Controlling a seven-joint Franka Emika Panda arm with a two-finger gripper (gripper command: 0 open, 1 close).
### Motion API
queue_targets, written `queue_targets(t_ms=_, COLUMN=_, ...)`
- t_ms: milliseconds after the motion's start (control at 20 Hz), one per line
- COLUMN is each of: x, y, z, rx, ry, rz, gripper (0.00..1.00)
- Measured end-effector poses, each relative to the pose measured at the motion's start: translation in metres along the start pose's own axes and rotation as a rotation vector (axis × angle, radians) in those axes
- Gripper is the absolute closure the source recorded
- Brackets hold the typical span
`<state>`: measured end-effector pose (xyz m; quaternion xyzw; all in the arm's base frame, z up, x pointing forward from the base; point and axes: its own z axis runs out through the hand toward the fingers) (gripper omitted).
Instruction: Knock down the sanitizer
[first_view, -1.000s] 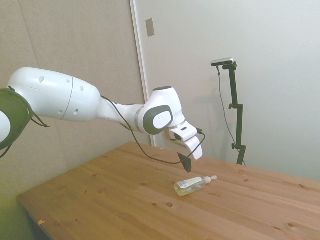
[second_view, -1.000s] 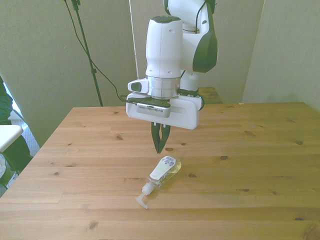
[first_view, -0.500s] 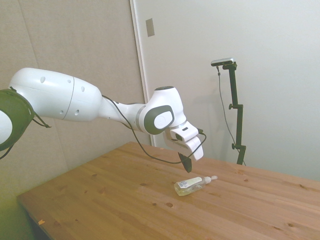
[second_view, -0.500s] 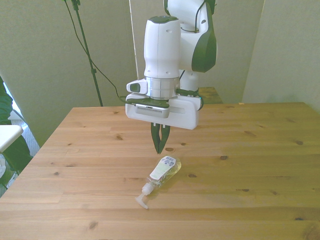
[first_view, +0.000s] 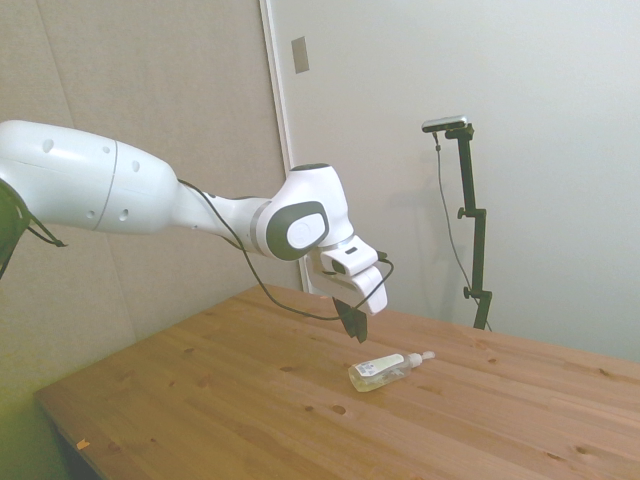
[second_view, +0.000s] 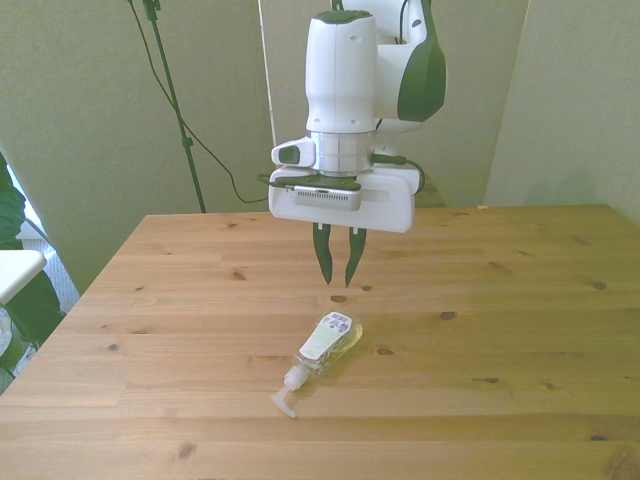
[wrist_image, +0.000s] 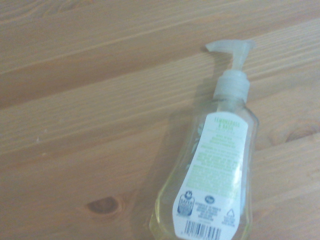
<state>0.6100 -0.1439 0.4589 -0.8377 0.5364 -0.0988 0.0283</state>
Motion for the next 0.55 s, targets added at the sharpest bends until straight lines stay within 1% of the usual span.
queue_targets(t_ms=550, x=-0.068, y=0.030, z=-0.027, rx=-0.010, ry=-0.009, rz=-0.081, gripper=0.00)
